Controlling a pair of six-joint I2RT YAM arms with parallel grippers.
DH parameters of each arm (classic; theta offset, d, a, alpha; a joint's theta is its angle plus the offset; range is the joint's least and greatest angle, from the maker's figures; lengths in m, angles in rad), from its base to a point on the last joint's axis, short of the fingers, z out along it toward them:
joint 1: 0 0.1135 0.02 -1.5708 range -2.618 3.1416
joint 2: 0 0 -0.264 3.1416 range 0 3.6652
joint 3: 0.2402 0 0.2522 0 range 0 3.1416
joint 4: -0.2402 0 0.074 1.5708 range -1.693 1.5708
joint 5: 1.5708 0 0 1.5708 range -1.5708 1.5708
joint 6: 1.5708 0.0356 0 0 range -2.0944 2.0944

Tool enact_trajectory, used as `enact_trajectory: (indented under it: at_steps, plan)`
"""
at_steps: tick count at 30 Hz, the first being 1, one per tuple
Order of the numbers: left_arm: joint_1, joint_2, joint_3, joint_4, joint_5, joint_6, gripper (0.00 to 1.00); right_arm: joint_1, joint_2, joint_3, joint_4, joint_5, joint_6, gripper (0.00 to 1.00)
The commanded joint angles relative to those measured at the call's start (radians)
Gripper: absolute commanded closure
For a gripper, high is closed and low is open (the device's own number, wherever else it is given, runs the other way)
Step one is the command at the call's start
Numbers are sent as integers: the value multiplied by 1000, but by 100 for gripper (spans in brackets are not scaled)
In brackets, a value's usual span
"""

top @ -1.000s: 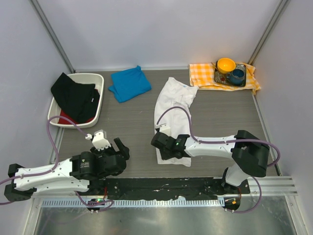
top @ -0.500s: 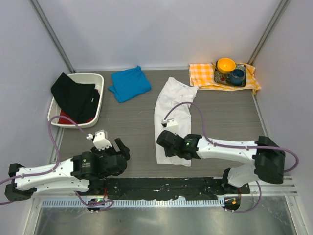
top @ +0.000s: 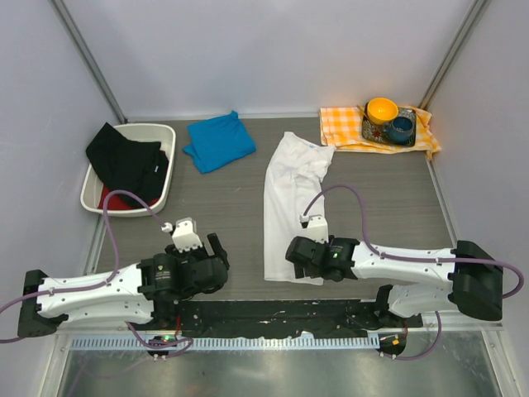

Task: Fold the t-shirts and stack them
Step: Fold the tshirt

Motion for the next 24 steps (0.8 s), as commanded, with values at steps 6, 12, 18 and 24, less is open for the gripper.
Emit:
enact_trajectory:
  at_steps: [6, 12, 18, 24]
  plan:
    - [80, 208, 118, 267, 78, 227, 10, 35, -10, 114, -104, 182, 40, 2]
    - [115, 411, 276, 462, 163, 398, 10, 33, 12, 173, -98, 320, 11, 1]
    - [140, 595, 336, 676, 248, 439, 11, 9, -6, 173, -100, 381, 4, 0]
    - [155, 689, 275, 827, 321, 384, 11, -31, -116, 131, -117, 386, -3, 0]
